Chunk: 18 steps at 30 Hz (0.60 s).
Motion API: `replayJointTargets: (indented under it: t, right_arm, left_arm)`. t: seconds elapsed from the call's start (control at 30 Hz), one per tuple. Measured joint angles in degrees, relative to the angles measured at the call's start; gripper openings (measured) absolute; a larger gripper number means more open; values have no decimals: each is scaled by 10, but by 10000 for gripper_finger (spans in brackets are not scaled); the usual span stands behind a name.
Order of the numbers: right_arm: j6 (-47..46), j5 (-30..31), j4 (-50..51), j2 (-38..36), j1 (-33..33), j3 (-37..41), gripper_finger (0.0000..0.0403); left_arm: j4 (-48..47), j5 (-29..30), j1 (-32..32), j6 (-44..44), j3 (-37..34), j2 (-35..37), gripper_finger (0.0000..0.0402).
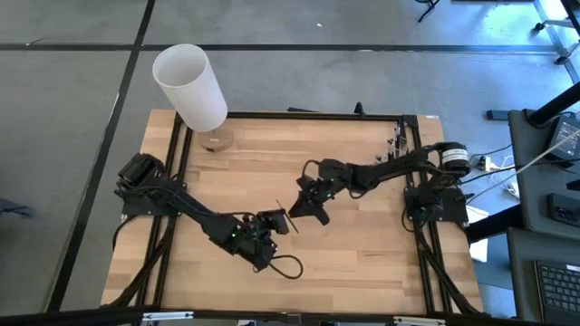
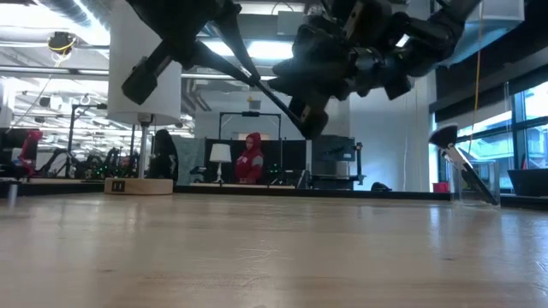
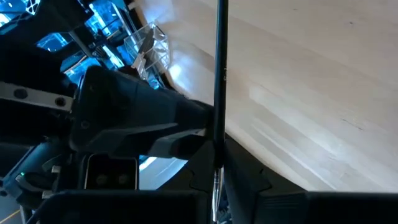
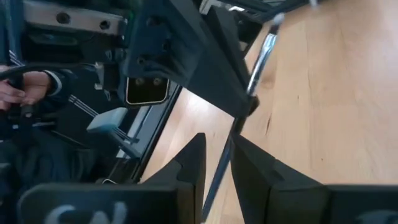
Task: Sort items
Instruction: Put the lip brush into the top section of the transparent organizer
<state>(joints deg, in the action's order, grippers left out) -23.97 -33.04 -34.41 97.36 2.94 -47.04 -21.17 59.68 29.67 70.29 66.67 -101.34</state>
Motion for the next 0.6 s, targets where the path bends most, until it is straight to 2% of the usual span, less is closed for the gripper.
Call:
replayJointTargets:
  t: [0.37, 0.6]
  right_arm:
    - [17, 0, 1, 17, -9, -16, 72]
    - [5, 45, 2, 17, -10, -16, 72]
  left_arm:
    - [-1, 12, 2, -6, 0, 0, 26]
    - [-4, 12, -5, -6, 0, 0, 26]
